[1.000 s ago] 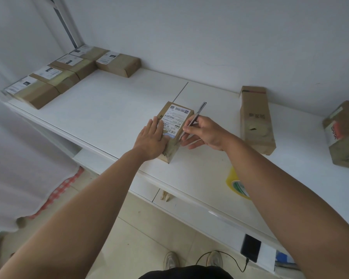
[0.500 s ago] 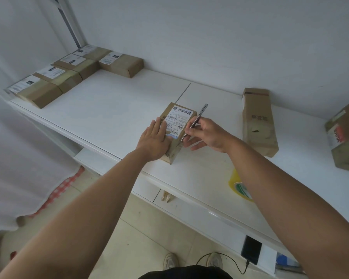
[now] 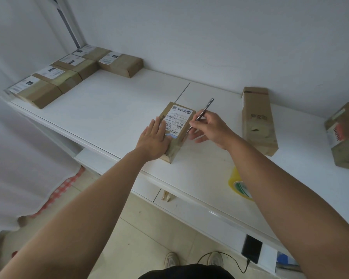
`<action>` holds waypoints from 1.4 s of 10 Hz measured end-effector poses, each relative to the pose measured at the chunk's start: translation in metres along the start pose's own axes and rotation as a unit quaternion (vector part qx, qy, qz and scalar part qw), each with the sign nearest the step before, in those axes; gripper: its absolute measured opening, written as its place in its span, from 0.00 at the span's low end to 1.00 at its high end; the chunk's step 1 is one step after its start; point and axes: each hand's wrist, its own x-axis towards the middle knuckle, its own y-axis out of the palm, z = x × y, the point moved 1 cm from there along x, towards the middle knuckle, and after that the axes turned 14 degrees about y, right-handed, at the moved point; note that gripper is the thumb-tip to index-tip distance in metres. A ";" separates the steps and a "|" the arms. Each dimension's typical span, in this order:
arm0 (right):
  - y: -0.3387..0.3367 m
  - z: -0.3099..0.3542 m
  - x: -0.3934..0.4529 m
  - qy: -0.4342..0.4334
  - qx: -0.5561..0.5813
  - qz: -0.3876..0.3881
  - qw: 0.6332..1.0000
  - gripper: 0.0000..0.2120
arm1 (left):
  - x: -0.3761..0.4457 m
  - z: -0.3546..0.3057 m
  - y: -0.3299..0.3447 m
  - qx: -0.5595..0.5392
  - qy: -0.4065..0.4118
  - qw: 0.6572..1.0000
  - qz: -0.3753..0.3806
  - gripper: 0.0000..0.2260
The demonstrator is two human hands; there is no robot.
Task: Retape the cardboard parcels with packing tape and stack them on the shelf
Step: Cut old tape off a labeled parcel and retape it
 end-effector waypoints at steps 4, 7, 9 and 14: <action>0.015 -0.011 -0.001 0.047 -0.297 0.038 0.953 0.08 | 0.001 0.002 0.001 0.000 0.001 1.000 -0.005 0.28; 0.007 -0.009 0.000 0.029 -0.171 0.121 0.977 0.17 | 0.001 0.002 0.001 -0.003 -0.003 1.000 -0.002 0.28; 0.010 -0.016 0.005 -0.005 -0.219 0.079 0.973 0.13 | 0.001 0.002 0.000 -0.011 -0.001 1.000 -0.006 0.28; -0.007 -0.036 0.003 0.024 -0.286 0.059 0.956 0.11 | 0.002 -0.002 0.000 0.023 -0.022 0.999 -0.024 0.43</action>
